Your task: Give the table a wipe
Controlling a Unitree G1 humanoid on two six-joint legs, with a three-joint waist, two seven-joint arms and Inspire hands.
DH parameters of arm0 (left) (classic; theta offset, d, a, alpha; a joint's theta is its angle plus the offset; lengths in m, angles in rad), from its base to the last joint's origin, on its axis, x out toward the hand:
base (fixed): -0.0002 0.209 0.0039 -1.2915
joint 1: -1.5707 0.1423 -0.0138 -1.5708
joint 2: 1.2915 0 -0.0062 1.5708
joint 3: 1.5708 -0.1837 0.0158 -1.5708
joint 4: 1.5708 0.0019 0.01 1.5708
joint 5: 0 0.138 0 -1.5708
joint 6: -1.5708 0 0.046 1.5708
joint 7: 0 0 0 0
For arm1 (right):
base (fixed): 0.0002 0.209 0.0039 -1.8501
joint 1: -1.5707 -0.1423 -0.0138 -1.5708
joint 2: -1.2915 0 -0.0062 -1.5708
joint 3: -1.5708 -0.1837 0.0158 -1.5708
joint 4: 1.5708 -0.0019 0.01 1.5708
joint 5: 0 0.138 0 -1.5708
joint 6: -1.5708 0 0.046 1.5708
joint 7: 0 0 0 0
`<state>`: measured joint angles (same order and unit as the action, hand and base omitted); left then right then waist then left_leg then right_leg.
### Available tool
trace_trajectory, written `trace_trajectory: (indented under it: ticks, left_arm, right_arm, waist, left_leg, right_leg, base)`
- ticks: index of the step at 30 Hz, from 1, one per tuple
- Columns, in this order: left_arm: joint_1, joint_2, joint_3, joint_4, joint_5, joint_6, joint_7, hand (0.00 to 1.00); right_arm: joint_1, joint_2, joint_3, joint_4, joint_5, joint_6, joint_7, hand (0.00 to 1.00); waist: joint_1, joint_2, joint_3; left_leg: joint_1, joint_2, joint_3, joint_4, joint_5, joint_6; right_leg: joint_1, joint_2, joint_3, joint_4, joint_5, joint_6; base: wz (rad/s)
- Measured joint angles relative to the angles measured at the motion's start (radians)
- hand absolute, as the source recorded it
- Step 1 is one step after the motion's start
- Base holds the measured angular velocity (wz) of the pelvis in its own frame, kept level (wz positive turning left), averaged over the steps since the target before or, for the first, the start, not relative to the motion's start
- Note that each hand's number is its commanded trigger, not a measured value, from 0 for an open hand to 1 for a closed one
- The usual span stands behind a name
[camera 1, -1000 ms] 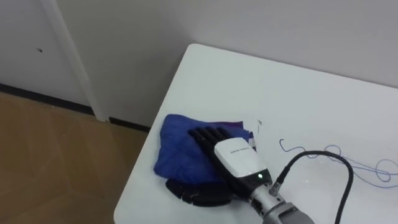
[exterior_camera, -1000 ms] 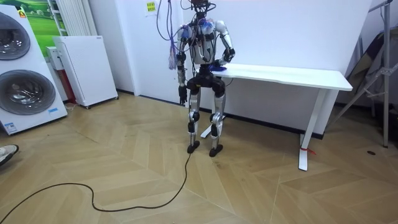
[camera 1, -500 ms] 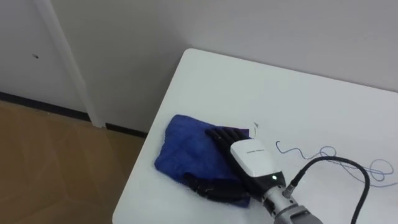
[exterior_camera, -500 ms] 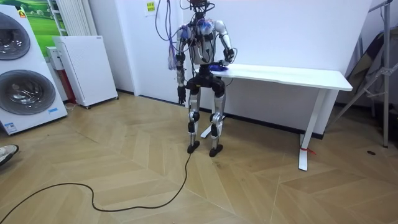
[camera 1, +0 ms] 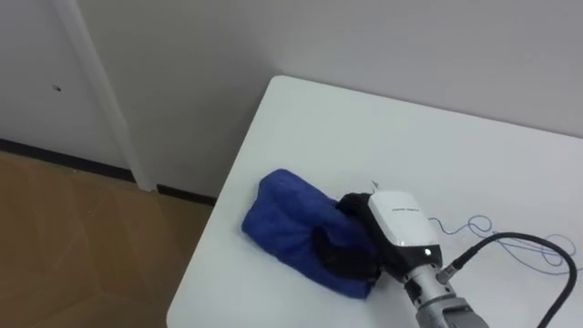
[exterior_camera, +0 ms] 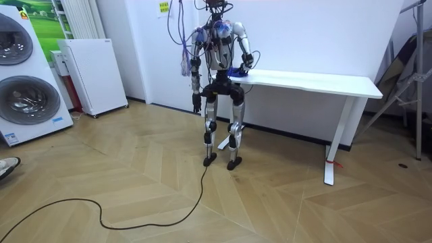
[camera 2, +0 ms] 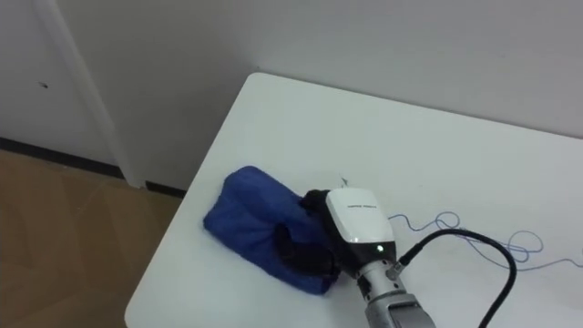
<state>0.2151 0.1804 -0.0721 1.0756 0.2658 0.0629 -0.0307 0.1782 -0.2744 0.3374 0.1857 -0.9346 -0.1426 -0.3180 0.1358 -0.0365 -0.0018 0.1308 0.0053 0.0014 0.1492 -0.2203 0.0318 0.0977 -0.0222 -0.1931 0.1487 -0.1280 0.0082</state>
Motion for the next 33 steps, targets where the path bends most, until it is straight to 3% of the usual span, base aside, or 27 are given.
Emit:
trace_trajectory:
  ticks: [27, 33]
  left_arm:
    - [0.038, 0.008, 0.02, -0.076, 0.0, 0.0, -0.048, 0.0]
    - [0.042, -0.003, 0.02, -0.062, 0.004, 0.005, -0.039, 0.0]
  right_arm:
    - [0.0, -0.009, -0.008, -0.005, 0.004, -0.008, 0.005, 1.0]
    - [-0.005, 0.018, -0.005, 0.041, 0.009, -0.005, -0.029, 1.0]
  waist:
    - [-0.004, -0.005, -0.0002]
    - [0.01, -0.002, 0.0001]
  left_leg:
    - [-0.001, -0.003, -0.007, 0.001, 0.0, 0.0]
    - [0.003, -0.003, -0.009, 0.002, 0.0, 0.0]
  right_leg:
    - [0.003, -0.004, -0.006, 0.0, -0.003, 0.004]
    - [0.01, -0.003, -0.006, 0.0, -0.003, 0.004]
  base:
    - [0.0]
    - [0.0]
